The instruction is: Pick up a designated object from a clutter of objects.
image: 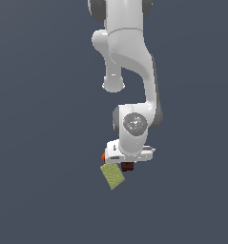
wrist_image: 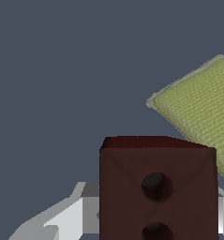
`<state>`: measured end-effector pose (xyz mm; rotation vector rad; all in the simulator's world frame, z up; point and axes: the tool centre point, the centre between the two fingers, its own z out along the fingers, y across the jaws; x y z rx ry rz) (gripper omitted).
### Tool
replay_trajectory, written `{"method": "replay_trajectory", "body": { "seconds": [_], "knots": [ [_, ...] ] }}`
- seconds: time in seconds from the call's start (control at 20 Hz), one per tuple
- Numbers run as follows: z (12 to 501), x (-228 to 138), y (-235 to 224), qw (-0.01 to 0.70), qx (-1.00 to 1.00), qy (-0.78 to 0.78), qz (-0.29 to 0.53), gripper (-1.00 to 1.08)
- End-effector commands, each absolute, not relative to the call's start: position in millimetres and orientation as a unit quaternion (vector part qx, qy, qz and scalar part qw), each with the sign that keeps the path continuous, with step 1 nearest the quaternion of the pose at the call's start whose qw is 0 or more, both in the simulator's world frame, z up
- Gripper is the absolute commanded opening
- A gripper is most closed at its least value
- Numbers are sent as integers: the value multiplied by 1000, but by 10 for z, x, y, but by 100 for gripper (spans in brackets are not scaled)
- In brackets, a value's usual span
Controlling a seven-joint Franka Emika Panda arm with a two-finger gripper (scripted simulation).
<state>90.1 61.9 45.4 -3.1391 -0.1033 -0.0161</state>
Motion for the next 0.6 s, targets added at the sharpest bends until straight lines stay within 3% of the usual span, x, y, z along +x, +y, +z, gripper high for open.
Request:
{"method": "replay_trajectory", "body": {
  "seconds": [0.0,0.55],
  "knots": [
    [547,871,564,0,-999,-33,-6,-100],
    [1231,540,113,1,-999,-32,-5,-100]
  ]
}}
